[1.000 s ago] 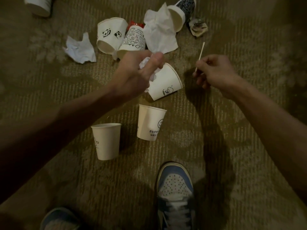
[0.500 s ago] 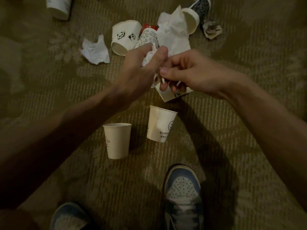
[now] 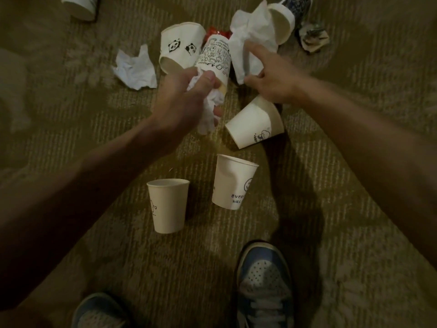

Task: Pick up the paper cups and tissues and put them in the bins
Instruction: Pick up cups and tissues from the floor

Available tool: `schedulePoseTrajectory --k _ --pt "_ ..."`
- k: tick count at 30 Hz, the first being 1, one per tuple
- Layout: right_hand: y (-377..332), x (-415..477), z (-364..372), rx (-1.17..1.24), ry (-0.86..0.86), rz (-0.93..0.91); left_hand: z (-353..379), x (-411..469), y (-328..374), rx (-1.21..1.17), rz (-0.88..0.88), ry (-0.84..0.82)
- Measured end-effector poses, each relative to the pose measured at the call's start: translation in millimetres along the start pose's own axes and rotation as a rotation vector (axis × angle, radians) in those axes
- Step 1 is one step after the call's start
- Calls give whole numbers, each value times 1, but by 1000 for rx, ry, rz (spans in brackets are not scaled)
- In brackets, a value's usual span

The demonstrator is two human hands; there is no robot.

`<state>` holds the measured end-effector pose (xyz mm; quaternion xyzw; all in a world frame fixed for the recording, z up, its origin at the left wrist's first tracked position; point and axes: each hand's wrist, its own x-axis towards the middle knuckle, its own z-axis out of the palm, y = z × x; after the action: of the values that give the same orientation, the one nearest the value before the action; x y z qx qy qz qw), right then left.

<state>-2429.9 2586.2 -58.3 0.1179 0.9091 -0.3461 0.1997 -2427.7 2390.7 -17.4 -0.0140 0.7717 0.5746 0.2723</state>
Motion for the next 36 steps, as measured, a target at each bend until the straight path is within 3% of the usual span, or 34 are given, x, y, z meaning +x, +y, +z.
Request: schedulePoseTrajectory --k 14,22,25,30,33,36 --pt "1 28 4 17 188 80 -1 11 -12 -65 -38 -9" --pt "-6 -6 -13 368 306 63 -14 8 -2 -98 -42 31" --pt "-27 -30 -19 591 158 -37 -20 0 -1 -115 -11 30" --pt "-60 -61 2 806 -315 -123 -28 -25 -10 -123 15 102" --pt "-78 -66 23 896 -384 -89 -39 -41 -13 -286 -40 46" --pt "-97 -65 46 949 -337 -37 -52 -52 -15 -374 -85 37"
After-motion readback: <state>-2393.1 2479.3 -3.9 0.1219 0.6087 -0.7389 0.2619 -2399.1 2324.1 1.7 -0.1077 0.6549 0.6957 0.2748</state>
